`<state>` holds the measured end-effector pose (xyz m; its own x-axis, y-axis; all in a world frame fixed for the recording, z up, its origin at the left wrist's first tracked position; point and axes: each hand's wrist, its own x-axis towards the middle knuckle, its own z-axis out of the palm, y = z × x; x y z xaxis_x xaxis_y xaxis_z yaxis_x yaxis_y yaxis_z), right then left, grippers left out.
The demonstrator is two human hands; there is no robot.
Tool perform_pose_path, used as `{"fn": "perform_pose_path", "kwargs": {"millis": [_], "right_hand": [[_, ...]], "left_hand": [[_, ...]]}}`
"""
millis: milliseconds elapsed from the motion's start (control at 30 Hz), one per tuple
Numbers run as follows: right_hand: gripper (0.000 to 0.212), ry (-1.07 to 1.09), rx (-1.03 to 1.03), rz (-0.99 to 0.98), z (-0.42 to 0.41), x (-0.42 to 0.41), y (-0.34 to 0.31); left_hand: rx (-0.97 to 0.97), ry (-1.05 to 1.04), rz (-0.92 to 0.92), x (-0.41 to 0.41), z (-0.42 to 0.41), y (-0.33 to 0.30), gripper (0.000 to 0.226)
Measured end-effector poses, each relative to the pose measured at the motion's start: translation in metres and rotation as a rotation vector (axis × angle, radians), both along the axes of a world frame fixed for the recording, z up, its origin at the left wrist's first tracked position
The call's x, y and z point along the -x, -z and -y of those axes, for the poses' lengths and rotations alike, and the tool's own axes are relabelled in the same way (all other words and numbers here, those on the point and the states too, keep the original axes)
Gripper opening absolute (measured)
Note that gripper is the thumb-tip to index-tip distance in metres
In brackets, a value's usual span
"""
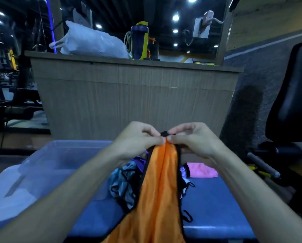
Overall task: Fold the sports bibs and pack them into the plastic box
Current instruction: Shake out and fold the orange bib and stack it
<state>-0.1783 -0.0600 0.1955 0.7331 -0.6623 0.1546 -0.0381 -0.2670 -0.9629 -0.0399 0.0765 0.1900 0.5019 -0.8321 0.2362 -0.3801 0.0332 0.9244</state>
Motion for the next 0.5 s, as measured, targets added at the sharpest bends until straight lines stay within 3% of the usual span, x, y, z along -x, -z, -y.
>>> {"fn": "perform_pose_path", "kwargs": {"millis": [200, 500], "right_hand": [[0.018, 0.101, 0.013, 0.037, -0.016, -0.007, 0.008], [0.022, 0.115, 0.142, -0.017, -0.022, -0.006, 0.008]], "left_hand": [[0.076, -0.143, -0.073, -0.003, 0.014, 0.013, 0.014], [0.04, -0.125, -0.01, 0.003, 0.011, 0.009, 0.015]]}}
